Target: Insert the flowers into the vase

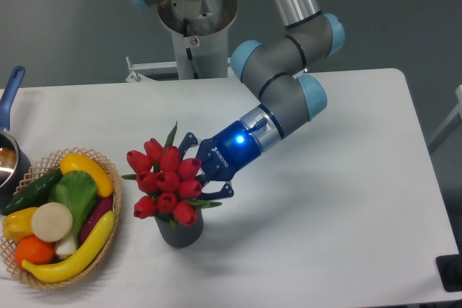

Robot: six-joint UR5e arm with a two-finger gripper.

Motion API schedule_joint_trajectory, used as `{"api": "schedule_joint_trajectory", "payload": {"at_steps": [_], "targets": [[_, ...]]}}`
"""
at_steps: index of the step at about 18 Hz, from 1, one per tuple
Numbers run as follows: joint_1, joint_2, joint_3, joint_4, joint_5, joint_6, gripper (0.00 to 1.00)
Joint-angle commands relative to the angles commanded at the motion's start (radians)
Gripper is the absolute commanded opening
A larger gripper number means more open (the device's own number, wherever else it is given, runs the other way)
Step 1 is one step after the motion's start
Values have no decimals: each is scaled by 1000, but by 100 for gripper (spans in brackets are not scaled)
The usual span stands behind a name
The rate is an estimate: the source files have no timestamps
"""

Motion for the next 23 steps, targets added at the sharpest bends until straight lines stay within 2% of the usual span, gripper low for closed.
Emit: {"api": "schedule_joint_trajectory", "payload": {"at_steps": [1,2,6,7,10,15,23], "targets": [[0,2,0,0,0,0,92],[0,2,0,0,0,2,100],[2,12,0,0,2,25,100],[2,21,2,0,23,26,100],[-2,47,6,3,194,28,100],[-2,83,6,5,238,26,100],[-15,156,-3,3,441,28,100]]}}
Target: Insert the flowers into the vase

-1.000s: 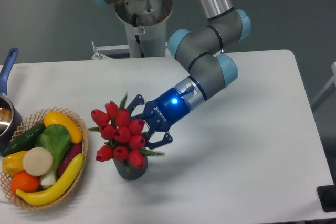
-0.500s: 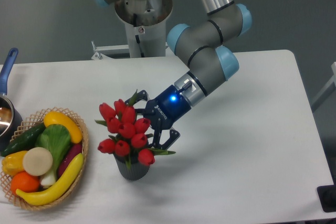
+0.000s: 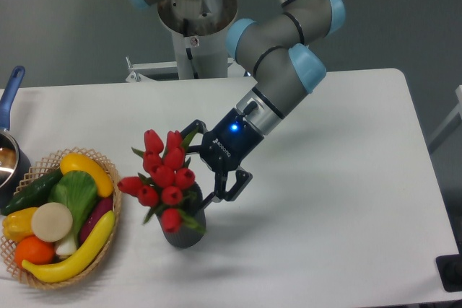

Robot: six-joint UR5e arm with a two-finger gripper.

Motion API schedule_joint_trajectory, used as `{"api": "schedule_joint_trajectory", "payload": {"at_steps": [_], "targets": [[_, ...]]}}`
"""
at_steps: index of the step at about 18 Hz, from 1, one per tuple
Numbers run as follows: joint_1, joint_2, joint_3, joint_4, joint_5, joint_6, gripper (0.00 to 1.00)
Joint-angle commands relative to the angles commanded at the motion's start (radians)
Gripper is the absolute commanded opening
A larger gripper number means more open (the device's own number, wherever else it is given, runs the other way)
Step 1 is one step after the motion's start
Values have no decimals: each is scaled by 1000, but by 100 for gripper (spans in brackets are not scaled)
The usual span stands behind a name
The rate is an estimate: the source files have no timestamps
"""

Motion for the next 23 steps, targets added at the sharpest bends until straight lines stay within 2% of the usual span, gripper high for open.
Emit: {"api": "schedule_joint_trajectory", "payload": {"at_steps": [3,7,9,13,18,20,23], "targets": [[-2,48,-8,-2,92,15,100],[5,92,-25,-3,114,15,100],[12,109,-23,0,167,14,100],[23,167,11,-3,382,9,100],[107,247,60,-5,447,9,100],[117,256,107,-17,518,2,100],[120,269,139,-61,652,12,100]]}}
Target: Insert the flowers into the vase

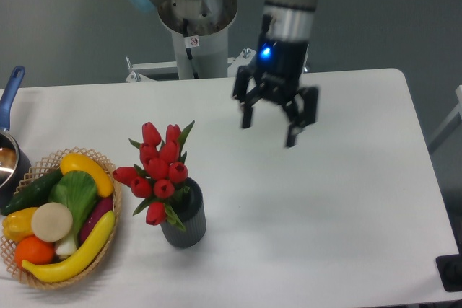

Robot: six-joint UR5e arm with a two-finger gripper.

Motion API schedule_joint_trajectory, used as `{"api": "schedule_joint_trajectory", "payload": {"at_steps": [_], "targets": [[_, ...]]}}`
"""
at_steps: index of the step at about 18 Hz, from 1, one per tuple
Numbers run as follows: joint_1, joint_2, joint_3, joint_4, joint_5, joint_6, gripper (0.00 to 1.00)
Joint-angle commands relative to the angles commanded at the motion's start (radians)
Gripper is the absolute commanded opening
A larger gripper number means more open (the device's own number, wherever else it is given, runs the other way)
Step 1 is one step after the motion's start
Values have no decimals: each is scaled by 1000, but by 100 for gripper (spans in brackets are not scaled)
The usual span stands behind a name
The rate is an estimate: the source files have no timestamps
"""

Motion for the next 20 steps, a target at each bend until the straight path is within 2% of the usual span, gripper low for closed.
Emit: {"api": "schedule_joint_trajectory", "payload": {"at_steps": [2,4,9,11,14,20], "targets": [[2,5,15,-23,26,8,100],[9,20,20,-74,28,52,100],[75,60,46,-250,89,328,100],[98,74,49,-299,89,405,100],[106,91,38,-313,95,466,100],[109,89,28,-309,132,468,100]]}}
